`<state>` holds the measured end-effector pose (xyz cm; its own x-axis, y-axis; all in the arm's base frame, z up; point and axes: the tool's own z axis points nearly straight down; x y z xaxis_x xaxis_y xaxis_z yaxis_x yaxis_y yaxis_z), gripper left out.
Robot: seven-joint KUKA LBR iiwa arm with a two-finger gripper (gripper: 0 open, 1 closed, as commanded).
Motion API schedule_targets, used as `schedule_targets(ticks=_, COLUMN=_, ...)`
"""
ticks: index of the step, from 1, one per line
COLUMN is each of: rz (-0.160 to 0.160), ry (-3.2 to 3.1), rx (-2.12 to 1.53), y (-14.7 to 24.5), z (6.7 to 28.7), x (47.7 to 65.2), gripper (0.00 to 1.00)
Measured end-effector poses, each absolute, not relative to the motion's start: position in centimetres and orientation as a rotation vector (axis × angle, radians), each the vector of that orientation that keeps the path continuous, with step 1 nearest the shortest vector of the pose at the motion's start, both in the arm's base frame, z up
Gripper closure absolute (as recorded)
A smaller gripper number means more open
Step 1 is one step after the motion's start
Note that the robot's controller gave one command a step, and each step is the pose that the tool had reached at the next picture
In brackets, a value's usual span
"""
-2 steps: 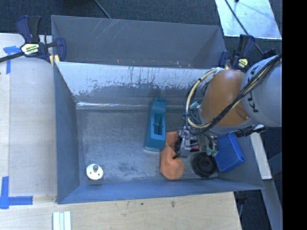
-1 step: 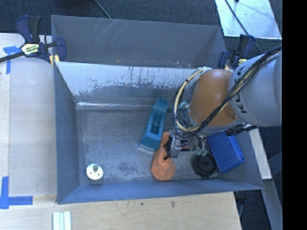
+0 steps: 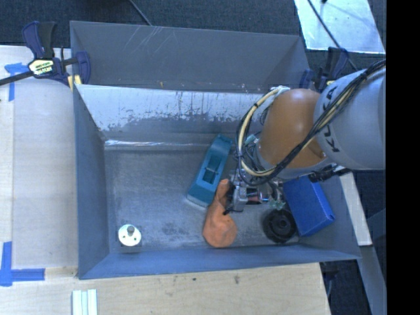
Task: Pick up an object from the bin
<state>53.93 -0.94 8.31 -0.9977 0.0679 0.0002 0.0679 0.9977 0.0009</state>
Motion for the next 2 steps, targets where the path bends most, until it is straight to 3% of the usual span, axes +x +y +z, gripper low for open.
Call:
schedule_targets(ticks=1, rz=0.002, ry=-3.139, rx=-0.097, y=-0.5, z=9.4, x=53.3, gripper=1.00)
schedule_targets(ticks=2, rz=0.002, ry=-3.141, rx=-0.099, y=1.0, z=10.0, x=53.7, gripper=1.00)
